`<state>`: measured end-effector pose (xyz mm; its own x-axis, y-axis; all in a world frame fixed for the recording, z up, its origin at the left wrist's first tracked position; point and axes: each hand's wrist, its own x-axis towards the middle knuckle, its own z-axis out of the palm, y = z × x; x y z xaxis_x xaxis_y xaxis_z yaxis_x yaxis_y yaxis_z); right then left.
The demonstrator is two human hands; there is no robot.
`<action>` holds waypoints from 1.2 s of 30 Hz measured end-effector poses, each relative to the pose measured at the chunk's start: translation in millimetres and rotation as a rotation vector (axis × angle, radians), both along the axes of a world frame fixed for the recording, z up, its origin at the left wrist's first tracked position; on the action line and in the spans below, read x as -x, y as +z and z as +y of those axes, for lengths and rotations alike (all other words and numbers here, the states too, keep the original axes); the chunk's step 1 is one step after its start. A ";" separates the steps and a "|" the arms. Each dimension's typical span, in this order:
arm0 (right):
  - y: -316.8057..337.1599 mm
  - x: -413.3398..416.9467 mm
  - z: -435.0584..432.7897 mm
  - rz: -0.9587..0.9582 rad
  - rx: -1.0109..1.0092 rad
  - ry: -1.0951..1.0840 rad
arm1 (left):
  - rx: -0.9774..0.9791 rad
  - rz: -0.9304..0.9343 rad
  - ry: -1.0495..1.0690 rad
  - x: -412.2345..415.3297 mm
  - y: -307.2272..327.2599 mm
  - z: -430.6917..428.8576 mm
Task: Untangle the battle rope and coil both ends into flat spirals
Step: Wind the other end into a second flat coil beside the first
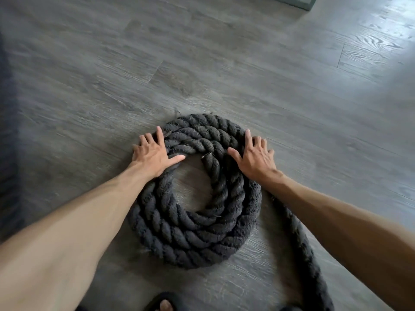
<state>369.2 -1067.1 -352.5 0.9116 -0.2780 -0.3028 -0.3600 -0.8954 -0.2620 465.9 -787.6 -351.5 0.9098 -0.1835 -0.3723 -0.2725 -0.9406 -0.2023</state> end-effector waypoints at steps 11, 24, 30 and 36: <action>16.8 31.1 30.7 0.262 -0.016 0.000 | -0.036 0.055 0.091 16.1 14.7 -7.3; 58.7 103.7 77.4 0.506 -0.054 -0.438 | -0.048 0.294 0.242 50.2 36.8 -7.1; 48.6 105.2 61.1 0.531 -0.040 -0.313 | -0.063 0.335 0.321 86.3 34.7 3.9; 36.7 108.4 54.8 0.417 -0.014 -0.234 | -0.054 0.342 0.389 105.5 23.3 12.6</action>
<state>260.8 -1012.3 -315.8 0.6249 -0.4546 -0.6347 -0.6284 -0.7753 -0.0635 360.3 -774.9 -328.2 0.7319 0.1714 -0.6595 0.0359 -0.9762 -0.2139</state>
